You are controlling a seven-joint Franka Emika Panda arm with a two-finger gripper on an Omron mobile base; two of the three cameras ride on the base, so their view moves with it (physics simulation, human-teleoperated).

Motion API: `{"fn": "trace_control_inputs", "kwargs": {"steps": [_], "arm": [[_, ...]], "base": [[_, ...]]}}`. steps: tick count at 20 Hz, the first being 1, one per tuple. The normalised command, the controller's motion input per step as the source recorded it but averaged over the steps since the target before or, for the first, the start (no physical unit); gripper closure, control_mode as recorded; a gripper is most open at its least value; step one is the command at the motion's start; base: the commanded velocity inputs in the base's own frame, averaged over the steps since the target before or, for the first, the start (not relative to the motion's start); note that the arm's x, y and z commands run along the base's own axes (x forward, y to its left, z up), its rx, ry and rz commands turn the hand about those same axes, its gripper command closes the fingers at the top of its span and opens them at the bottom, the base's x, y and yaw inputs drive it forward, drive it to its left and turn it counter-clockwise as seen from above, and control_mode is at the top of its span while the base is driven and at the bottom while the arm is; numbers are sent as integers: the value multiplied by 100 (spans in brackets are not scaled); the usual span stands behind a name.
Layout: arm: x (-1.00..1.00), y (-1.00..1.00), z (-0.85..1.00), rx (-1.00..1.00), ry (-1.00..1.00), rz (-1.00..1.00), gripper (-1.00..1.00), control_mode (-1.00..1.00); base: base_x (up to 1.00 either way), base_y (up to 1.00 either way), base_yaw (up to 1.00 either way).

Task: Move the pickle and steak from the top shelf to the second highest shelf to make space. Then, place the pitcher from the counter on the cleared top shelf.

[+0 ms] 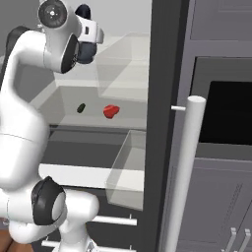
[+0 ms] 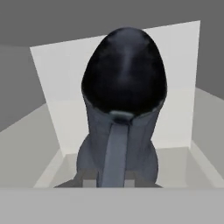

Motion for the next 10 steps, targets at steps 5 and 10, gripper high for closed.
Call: {"fn": "trace_control_inputs", "kwargs": {"steps": [5, 10], "arm": [[64, 0, 0, -5, 0, 0, 100, -100], [59, 4, -1, -10, -1, 0, 100, -100]], "base": [[0, 0, 0], [0, 0, 0]]}}
